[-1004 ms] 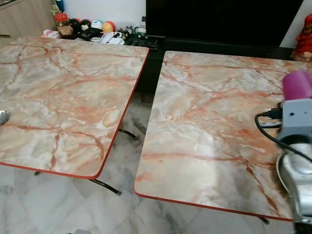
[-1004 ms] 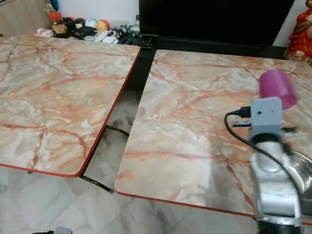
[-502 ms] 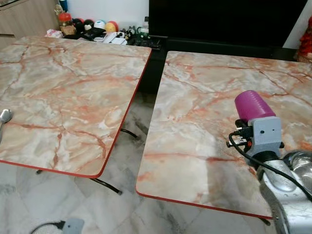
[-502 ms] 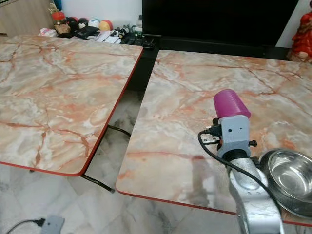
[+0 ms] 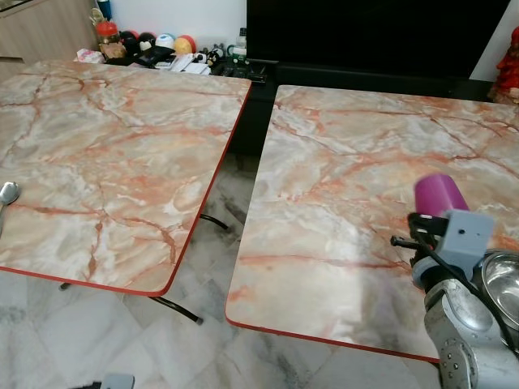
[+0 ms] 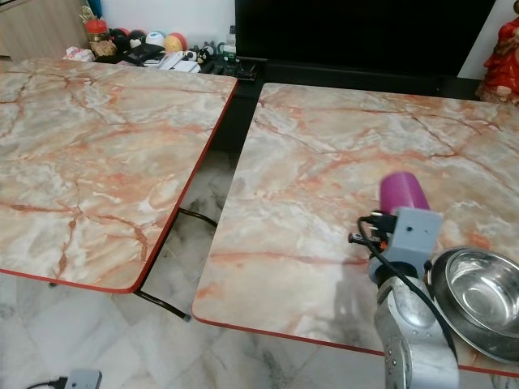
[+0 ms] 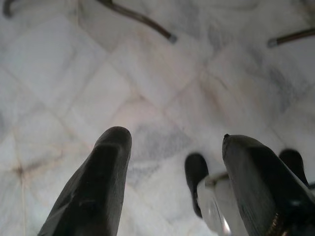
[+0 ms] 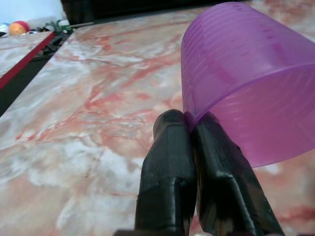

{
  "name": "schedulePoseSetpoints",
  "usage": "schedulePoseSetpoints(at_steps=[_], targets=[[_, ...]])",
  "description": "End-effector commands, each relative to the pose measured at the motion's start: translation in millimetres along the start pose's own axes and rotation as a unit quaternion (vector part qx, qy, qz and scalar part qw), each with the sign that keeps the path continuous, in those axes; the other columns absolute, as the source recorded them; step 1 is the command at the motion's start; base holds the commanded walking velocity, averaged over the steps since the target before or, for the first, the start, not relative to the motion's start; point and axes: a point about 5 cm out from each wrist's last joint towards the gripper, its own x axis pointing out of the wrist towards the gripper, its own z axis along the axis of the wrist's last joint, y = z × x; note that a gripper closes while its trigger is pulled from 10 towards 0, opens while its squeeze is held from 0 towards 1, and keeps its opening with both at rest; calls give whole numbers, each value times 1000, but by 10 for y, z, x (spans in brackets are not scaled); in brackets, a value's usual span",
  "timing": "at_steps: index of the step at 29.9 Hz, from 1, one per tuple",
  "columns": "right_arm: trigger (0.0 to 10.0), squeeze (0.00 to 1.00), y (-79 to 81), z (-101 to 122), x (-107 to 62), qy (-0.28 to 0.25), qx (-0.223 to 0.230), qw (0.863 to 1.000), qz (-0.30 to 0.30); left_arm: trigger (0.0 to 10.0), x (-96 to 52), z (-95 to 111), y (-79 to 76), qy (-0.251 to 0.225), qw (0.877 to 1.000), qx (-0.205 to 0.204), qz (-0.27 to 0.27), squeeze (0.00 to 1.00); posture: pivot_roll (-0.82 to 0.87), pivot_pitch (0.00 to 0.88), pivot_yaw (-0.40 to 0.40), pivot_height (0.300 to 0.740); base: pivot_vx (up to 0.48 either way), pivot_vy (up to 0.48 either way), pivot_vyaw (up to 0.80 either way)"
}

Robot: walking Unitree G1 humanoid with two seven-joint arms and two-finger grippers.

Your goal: Setting the table

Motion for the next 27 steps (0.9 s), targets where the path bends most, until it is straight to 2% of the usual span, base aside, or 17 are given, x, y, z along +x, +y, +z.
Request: schedulePoseSetpoints(at_steps=[1, 8, 10, 13, 24, 27], targets=[[10000, 0, -36, 3, 7, -4, 20, 1000, -20, 10000, -23, -83, -30, 19, 1000, 1, -8, 0, -56, 115, -7, 740, 0, 0, 0], [10000, 0, -6, -9, 19, -4, 26, 999, -26, 10000, 7, -30, -56, 15, 1000, 1, -15, 0, -57, 118, -9, 740, 0, 0, 0], [10000, 0, -35, 16, 28, -12, 7, 999, -44, 10000, 16, -12, -65, 12, 1000, 2, -18, 0, -58, 121, -8, 740, 0, 0, 0], [10000, 0, -62, 40, 44, -15, 21, 998, -56, 10000, 30, 16, -78, 9, 1000, 3, -21, 0, -61, 122, -8, 740, 0, 0, 0], [10000, 0, -49, 26, 57, -13, 16, 998, -57, 10000, 40, 29, -105, 7, 1000, 3, -24, 0, -60, 123, -11, 740, 0, 0, 0], [10000, 0, -21, 14, 70, -5, 20, 998, -53, 10000, 39, 26, -112, 7, 1000, 3, -25, 0, -59, 123, -12, 740, 0, 0, -800]])
